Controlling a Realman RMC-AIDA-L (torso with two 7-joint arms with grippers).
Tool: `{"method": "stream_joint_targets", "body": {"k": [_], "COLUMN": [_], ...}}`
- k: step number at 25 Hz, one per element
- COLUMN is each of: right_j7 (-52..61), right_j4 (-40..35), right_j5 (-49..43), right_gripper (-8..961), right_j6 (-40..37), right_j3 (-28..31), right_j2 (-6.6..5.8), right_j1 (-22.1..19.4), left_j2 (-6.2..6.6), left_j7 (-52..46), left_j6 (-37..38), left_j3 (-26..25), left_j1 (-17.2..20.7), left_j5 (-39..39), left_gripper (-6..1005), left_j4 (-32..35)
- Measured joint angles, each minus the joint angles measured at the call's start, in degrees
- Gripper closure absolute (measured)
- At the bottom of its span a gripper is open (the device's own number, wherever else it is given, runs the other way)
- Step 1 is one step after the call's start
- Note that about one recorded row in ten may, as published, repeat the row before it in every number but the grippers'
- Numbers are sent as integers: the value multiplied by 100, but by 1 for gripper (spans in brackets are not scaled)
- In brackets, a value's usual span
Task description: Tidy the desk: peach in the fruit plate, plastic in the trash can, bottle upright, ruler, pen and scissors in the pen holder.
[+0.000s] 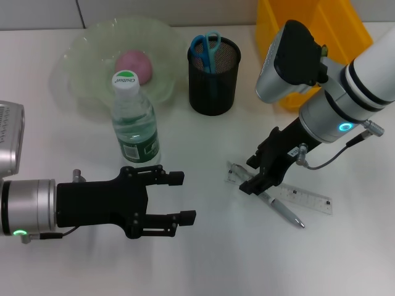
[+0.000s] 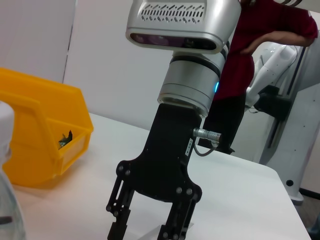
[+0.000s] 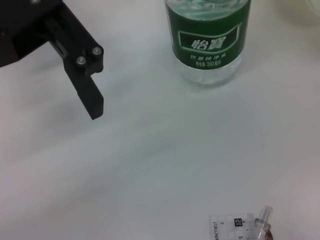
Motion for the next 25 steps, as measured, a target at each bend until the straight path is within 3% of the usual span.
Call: {"method": "stream_joint_targets", "body": {"k": [23, 25], "right_j7": [5, 5], "right_j4": [221, 217], "right_j5": [-24, -24], "right_gripper": [416, 483], "right_j6": [113, 132], "right_j3": [-7, -13], "right_j2": [0, 0], "right_j1": [21, 5], "left_j2": [0, 0], "left_j7": [15, 15], "left_j6": [-3, -3], "left_j3": [24, 24], "left_j1": [23, 28], "left_j5": [0, 0], "left_gripper": [213, 213], "left_j4": [-6, -9]}}
